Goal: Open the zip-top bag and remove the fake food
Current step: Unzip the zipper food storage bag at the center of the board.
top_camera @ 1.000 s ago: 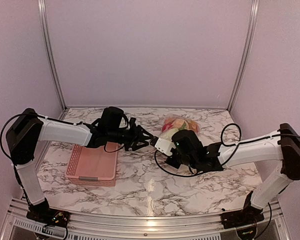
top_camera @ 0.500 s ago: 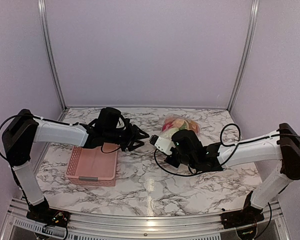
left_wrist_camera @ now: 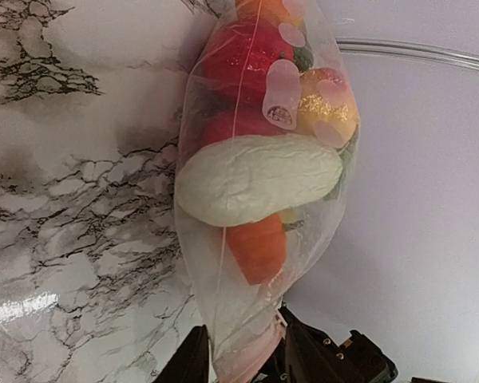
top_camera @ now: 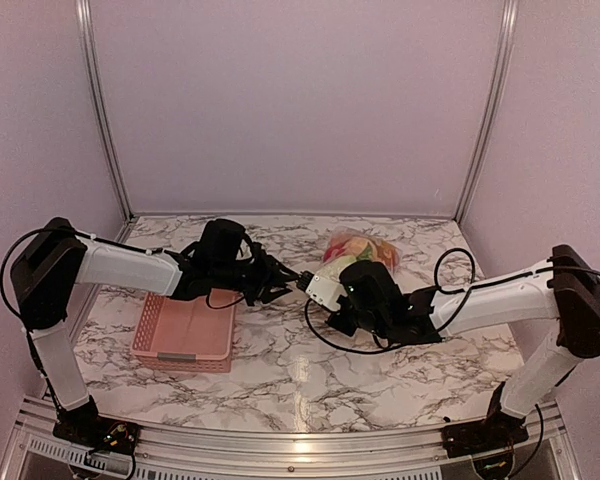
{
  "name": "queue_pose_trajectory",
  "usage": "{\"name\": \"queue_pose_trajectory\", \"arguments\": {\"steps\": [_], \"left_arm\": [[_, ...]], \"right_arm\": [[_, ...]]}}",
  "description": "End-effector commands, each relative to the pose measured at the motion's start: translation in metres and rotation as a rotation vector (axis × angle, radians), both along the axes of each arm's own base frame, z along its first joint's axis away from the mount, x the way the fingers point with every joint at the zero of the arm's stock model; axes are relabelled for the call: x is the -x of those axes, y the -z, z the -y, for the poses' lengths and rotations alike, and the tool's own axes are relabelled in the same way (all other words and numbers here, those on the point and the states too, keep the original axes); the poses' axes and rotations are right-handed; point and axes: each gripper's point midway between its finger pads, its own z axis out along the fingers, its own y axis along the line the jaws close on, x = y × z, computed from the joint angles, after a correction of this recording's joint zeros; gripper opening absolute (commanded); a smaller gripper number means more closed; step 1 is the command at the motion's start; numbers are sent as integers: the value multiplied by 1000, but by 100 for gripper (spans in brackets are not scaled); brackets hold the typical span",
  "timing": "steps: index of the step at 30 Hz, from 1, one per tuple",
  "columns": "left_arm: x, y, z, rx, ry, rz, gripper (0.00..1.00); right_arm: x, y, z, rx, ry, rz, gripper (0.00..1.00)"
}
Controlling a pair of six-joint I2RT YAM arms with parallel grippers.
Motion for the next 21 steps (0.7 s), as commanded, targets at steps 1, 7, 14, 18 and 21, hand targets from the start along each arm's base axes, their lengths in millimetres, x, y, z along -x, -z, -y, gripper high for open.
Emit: {"name": "queue_pose_trajectory", "arguments": {"steps": [1, 7, 14, 18, 21], "left_arm": [[4, 8, 11, 6, 21, -11, 31], [4, 10, 13, 12, 23, -12, 6], [-12, 3, 5, -8, -6, 18, 0], [-24, -6, -5, -23, -31, 50, 0], [-33, -15, -11, -29, -46, 76, 0]], "right_arm": [[-6, -22, -18, -60, -1, 42, 0], [-6, -20, -19, -53, 4, 43, 0], [-1, -15, -11, -17, 6, 28, 0], [7, -10, -4, 7, 14, 14, 0], [12, -6, 4, 22, 28, 6, 0]]}}
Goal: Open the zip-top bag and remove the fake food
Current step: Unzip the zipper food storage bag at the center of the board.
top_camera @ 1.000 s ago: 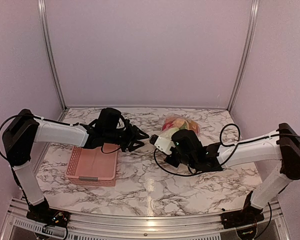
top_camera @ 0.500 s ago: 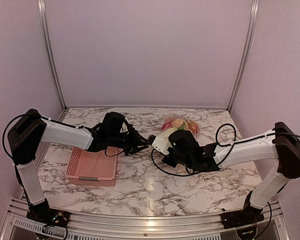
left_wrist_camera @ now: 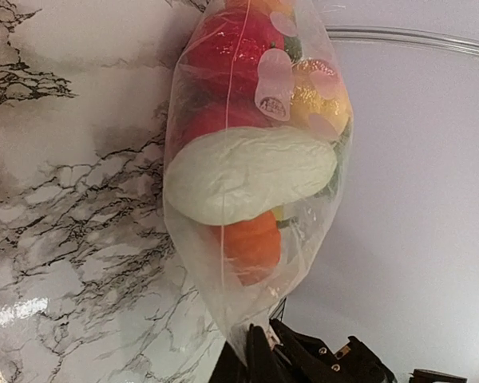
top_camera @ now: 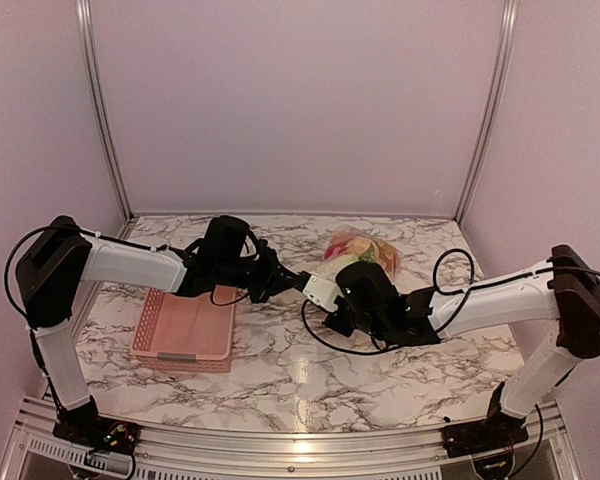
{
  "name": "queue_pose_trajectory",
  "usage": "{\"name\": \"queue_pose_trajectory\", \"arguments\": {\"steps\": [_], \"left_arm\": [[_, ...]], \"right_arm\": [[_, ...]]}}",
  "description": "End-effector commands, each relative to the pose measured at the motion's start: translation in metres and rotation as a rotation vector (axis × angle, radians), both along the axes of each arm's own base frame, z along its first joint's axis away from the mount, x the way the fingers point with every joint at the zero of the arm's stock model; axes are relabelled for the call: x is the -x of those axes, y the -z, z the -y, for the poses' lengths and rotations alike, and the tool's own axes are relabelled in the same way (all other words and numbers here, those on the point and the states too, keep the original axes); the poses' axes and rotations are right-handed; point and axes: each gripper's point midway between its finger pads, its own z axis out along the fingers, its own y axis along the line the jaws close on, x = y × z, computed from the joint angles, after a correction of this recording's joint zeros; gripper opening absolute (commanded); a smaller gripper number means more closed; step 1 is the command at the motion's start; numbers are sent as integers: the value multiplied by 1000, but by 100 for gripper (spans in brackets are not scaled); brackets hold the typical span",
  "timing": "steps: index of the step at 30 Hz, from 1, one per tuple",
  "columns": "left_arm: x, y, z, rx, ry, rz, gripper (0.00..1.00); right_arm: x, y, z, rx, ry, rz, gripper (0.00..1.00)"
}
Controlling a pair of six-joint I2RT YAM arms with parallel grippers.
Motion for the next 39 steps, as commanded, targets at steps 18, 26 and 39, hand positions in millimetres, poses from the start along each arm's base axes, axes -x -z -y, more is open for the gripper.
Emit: {"name": "queue_pose_trajectory", "arguments": {"steps": [18, 26, 39], "left_arm": [[-56, -84, -31, -23, -114, 216, 0], [-63, -96, -36, -30, -134, 244, 0], [-83, -124, -52, -30, -179, 304, 0]], "right_arm": [[22, -19, 47, 56, 114, -21, 0], [26, -31, 55, 44, 125, -24, 3], [38, -47, 78, 60, 141, -41, 4]]}}
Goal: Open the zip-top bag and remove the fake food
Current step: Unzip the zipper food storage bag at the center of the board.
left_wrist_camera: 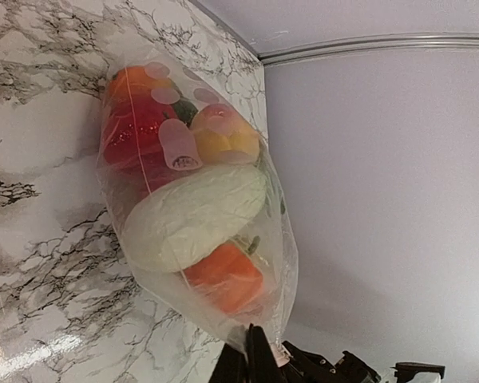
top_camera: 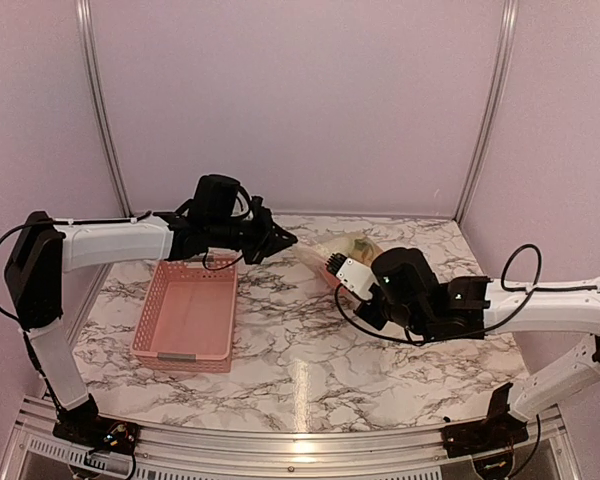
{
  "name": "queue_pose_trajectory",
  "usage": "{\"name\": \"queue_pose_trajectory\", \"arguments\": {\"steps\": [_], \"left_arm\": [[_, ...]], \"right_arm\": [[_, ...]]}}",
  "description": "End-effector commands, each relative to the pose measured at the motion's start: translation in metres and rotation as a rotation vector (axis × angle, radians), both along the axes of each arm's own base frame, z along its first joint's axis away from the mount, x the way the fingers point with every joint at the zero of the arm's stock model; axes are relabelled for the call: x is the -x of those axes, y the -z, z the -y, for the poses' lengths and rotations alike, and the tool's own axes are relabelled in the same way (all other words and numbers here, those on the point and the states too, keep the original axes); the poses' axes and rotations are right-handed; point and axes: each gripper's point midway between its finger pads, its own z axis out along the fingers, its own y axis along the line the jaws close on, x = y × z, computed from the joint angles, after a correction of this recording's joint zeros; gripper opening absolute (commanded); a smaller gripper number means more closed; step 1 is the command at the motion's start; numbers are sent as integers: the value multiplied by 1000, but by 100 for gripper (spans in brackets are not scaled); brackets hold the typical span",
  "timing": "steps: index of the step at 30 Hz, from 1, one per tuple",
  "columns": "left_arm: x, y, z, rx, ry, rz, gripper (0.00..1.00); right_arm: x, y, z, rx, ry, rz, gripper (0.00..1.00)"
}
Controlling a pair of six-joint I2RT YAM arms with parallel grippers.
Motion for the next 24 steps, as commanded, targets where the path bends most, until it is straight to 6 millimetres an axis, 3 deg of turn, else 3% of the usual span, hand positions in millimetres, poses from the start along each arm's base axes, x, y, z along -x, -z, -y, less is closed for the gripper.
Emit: {"name": "queue_pose_trajectory", "arguments": {"steps": [1, 16, 24], "left_arm": [[-49, -46, -43, 3, -189, 131, 0], [-63, -62, -47, -7, -206, 169, 0], [-62, -62, -45, -5, -194, 168, 0]], "right_arm": [[15, 8, 25, 84, 27, -53, 4], [28, -4, 41, 69, 18, -80, 5], [29, -20, 38, 33, 0, -66, 9]]}}
